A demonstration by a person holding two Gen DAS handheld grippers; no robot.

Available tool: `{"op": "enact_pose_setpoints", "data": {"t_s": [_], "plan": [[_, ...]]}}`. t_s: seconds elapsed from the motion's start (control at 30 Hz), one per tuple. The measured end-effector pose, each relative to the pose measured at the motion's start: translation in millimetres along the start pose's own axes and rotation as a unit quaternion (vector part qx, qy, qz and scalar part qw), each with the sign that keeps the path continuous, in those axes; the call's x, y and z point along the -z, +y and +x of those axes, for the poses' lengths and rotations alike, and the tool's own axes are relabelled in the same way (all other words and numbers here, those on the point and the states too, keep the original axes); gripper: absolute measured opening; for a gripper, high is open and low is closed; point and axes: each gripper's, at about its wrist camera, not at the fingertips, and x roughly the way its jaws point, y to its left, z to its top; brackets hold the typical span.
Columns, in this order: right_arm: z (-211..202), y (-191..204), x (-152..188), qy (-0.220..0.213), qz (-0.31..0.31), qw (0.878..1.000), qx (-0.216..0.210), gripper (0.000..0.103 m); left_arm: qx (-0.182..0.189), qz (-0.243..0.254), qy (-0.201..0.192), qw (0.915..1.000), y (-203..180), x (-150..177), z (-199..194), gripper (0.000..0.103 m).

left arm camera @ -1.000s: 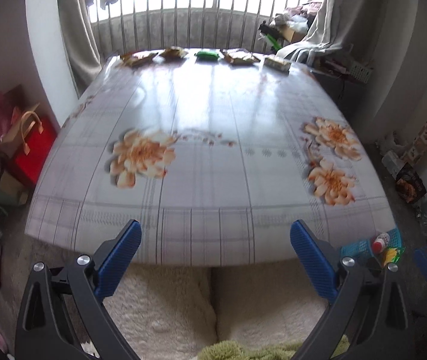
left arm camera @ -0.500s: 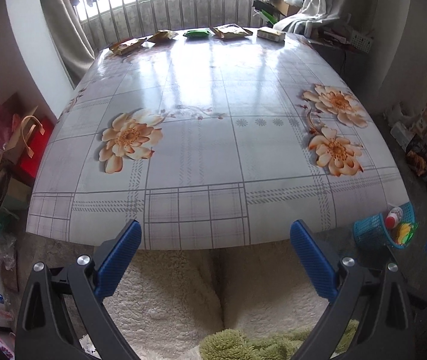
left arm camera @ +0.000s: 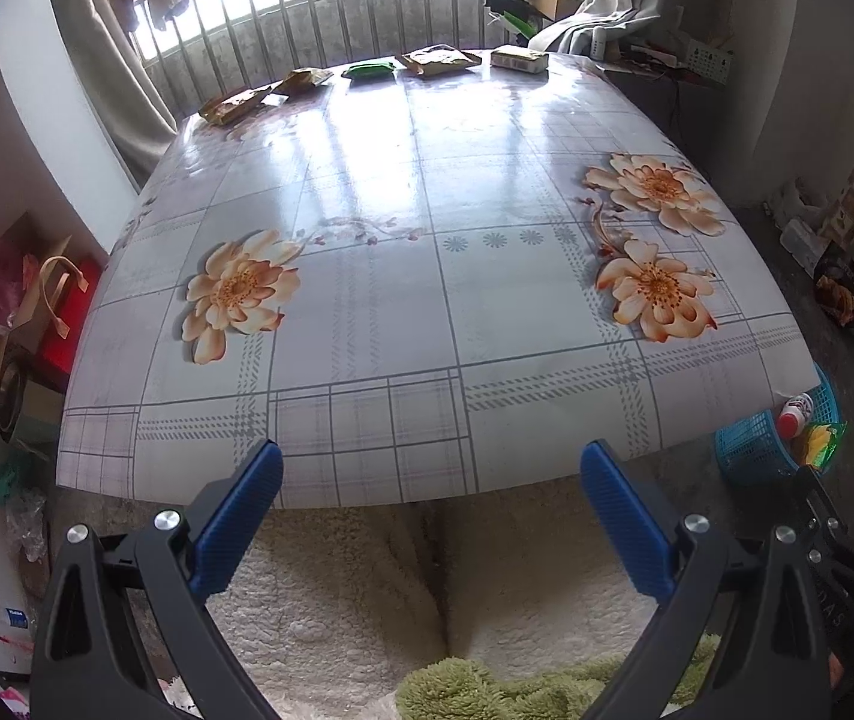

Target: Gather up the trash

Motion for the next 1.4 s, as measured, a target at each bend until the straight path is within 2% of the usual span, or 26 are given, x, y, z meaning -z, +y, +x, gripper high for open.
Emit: {"op": "enact_pose_setpoints", "data": {"t_s": [1.4], "plan": [[-2.6, 0.1, -1.3, -0.002, -0.007, 1.000, -0.004, 0.095, 0.002, 0.002, 0.003, 1.0000, 0.0, 3.0, 0.8, 0.097]]}}
